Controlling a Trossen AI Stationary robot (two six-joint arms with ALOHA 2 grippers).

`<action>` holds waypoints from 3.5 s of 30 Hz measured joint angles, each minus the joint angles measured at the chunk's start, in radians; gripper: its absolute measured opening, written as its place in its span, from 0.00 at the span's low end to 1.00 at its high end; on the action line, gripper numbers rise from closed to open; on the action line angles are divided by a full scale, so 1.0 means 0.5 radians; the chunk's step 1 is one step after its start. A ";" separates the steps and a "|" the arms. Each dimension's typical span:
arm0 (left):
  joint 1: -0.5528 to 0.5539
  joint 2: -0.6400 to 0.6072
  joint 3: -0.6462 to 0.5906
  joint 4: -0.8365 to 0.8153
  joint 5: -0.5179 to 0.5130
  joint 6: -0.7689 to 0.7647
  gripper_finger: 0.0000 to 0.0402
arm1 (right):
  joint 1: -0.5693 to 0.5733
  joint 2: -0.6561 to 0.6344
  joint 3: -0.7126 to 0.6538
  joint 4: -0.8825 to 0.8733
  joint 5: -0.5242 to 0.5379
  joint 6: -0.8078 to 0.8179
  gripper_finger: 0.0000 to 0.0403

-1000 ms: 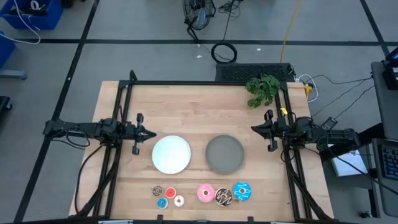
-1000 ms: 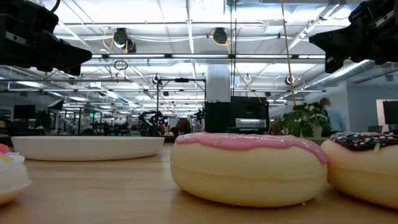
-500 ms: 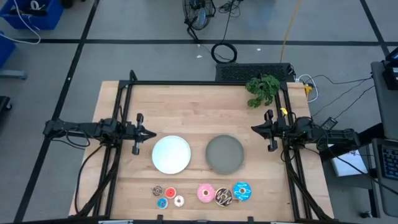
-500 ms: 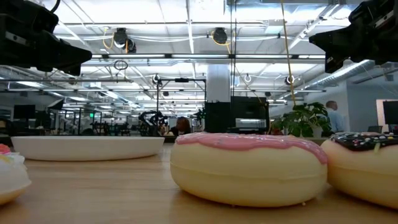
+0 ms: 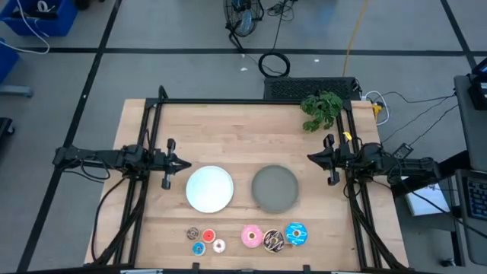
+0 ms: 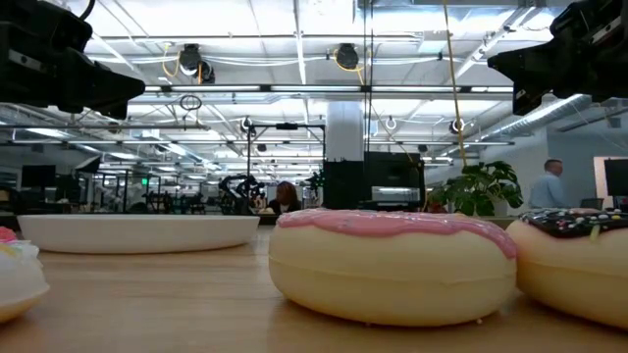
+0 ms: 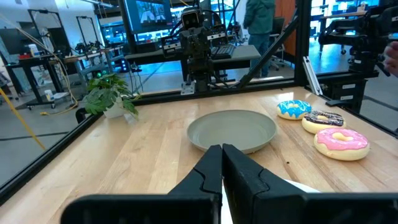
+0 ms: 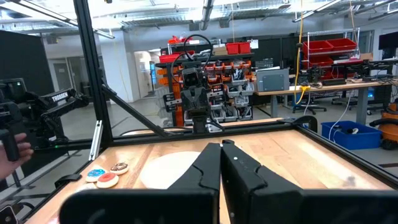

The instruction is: Pick & Place donuts

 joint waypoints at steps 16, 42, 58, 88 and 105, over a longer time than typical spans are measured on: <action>-0.001 -0.001 0.000 0.219 -0.001 -0.201 0.05 | 0.001 -0.001 -0.001 0.000 0.000 0.000 0.00; 0.000 0.000 0.000 0.236 -0.534 -0.173 0.05 | 0.001 0.049 0.130 0.087 -0.057 -0.015 0.00; 0.000 0.000 0.000 0.392 -0.506 -0.240 0.05 | 0.585 1.166 1.429 -0.823 0.119 -0.157 0.00; 0.002 0.000 0.000 0.706 -0.751 0.104 0.05 | 1.781 2.982 2.840 -2.268 0.940 1.406 0.14; 0.002 0.000 0.000 0.719 -0.767 0.133 0.05 | 1.673 3.084 2.496 -2.190 0.575 1.748 0.47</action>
